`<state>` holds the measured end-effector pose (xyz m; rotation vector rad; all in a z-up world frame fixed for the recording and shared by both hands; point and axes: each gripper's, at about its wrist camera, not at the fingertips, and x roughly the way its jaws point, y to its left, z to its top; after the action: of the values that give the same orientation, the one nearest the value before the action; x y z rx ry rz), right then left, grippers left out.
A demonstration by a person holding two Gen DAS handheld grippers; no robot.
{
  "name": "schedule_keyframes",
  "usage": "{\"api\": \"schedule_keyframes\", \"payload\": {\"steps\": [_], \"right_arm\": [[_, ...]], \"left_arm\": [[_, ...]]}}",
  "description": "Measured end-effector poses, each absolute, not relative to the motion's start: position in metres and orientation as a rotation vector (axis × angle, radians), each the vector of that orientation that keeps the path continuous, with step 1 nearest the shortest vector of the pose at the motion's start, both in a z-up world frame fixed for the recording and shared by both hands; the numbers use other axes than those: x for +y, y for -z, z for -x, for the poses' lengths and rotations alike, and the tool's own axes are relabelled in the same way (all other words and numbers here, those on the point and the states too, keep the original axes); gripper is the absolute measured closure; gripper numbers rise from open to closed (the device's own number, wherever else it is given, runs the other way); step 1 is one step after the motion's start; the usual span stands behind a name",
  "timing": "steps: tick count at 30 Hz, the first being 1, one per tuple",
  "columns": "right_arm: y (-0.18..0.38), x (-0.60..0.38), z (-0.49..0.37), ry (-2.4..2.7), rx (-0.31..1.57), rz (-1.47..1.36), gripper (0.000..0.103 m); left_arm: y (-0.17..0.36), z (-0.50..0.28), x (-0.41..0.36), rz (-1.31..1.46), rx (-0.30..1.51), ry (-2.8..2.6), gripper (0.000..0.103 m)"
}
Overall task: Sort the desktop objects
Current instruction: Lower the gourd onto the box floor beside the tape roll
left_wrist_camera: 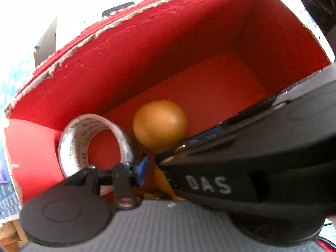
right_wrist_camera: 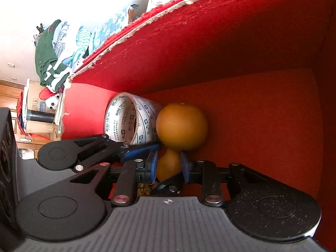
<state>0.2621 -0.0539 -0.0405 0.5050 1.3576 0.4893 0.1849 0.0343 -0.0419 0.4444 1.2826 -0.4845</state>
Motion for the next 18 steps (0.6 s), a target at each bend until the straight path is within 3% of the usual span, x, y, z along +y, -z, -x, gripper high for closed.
{"api": "schedule_keyframes", "payload": {"steps": [6,11,18], "right_arm": [[0.021,-0.071,-0.249,-0.498,1.254,-0.503,0.074],[-0.002,-0.097,-0.247,-0.388,1.162,-0.466,0.075],[0.022,-0.095,-0.260,-0.308,1.231,-0.514,0.074]], "left_arm": [[0.035,-0.187,0.042,-0.371,1.256,0.468,0.046],[0.031,-0.189,0.048,-0.312,1.255,0.463,0.046],[0.032,-0.200,0.058,-0.208,1.296,0.458,0.048]]}}
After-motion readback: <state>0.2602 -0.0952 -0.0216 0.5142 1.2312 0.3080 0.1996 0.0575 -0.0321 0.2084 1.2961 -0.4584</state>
